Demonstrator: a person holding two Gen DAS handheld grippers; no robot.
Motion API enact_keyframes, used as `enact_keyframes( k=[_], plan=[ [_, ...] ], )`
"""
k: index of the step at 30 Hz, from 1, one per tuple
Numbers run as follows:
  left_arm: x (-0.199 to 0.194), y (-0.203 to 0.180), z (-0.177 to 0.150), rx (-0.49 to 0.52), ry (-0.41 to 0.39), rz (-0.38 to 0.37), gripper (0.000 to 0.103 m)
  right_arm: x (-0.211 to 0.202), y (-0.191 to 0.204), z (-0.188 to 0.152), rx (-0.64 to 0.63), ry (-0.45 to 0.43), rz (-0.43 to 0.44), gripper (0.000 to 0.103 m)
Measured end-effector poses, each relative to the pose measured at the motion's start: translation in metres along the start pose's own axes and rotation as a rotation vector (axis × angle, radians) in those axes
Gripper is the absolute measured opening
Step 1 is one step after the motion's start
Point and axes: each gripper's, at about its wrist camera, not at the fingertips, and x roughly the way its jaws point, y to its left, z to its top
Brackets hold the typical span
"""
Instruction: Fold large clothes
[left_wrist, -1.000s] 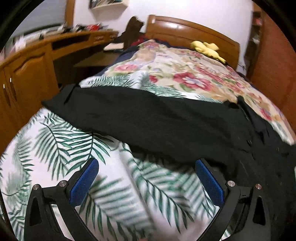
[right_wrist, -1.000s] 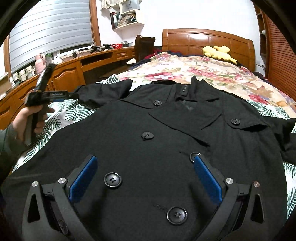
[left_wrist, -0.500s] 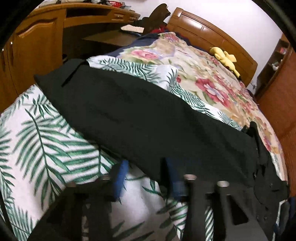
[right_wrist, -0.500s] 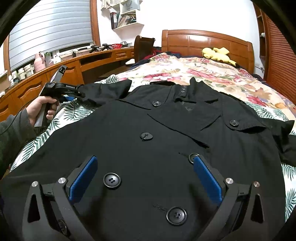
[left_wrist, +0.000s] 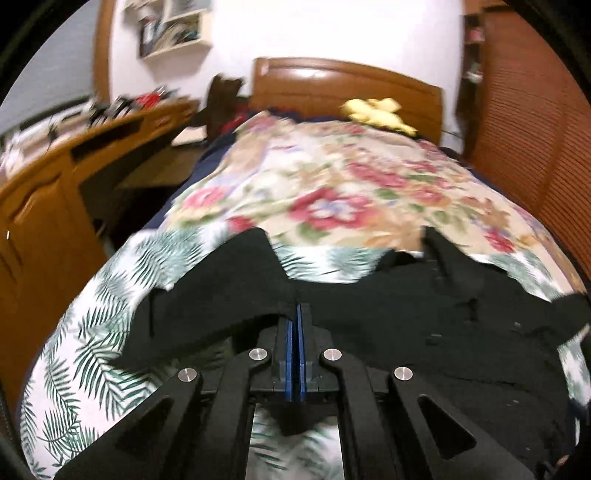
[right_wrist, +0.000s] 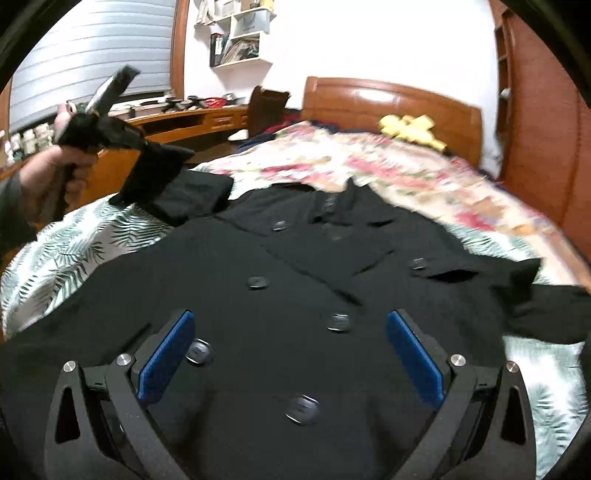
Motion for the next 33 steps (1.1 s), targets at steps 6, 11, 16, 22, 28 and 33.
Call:
enact_keyframes(
  k=[6, 11, 16, 22, 28, 33],
  plan=[
    [-0.047, -0.089, -0.006, 0.145, -0.035, -0.077, 0.002, -0.035, -0.033, -0.004, 0.046, -0.035, -0.034, 0.103],
    [-0.071, -0.141, -0.024, 0.215, -0.018, -0.130, 0.002, -0.047, -0.055, -0.007, 0.088, -0.051, -0.038, 0.103],
    [-0.071, -0.160, -0.049, 0.225, 0.036, -0.138, 0.005, -0.049, -0.066, -0.008, 0.117, -0.043, -0.014, 0.103],
    [-0.064, -0.149, -0.051, 0.234, 0.079, -0.190, 0.047, -0.049, -0.073, -0.010, 0.121, -0.039, -0.007, 0.103],
    [-0.077, -0.116, -0.047, 0.194, 0.017, -0.150, 0.064, -0.044, -0.073, -0.011, 0.122, -0.031, -0.005, 0.103],
    [-0.052, -0.087, -0.047, 0.143, 0.032, -0.101, 0.069, -0.034, -0.070, -0.014, 0.114, -0.010, -0.009, 0.103]
  ],
)
